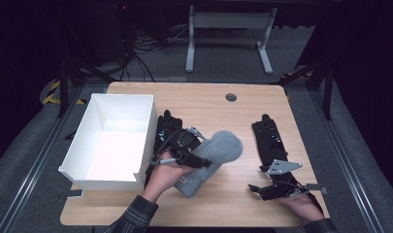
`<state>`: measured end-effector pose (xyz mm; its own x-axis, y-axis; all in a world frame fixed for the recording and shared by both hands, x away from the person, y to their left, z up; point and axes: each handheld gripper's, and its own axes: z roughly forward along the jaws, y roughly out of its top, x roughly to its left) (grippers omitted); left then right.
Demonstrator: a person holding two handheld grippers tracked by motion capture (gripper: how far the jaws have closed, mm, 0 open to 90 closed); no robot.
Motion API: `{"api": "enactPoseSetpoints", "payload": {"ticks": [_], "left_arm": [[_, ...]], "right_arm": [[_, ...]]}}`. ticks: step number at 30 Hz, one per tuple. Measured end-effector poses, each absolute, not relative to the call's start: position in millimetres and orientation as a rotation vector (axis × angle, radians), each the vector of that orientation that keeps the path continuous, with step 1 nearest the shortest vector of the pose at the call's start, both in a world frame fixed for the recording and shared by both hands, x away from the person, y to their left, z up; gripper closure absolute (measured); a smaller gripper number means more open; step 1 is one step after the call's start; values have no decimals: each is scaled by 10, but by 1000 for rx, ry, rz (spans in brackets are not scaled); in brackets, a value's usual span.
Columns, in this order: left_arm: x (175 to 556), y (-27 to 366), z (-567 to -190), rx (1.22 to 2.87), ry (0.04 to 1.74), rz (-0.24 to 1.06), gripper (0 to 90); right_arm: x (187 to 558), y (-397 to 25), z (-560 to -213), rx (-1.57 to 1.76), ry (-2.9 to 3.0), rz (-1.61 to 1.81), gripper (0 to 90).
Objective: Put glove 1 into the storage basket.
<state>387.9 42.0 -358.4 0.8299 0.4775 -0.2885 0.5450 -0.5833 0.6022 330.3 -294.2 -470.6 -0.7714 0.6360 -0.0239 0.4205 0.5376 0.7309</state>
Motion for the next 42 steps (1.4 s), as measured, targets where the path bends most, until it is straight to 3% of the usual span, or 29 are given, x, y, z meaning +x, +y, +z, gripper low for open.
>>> {"api": "enactPoseSetpoints", "payload": {"ticks": [18, 42], "left_arm": [[4037, 960, -2948, 2207, 846, -20, 620], [4062, 1967, -2604, 2065, 1060, 120, 620]], "right_arm": [[3304, -2942, -4706, 880, 2491, 1070, 158], [3304, -2942, -4705, 880, 2491, 1068, 158]]}}
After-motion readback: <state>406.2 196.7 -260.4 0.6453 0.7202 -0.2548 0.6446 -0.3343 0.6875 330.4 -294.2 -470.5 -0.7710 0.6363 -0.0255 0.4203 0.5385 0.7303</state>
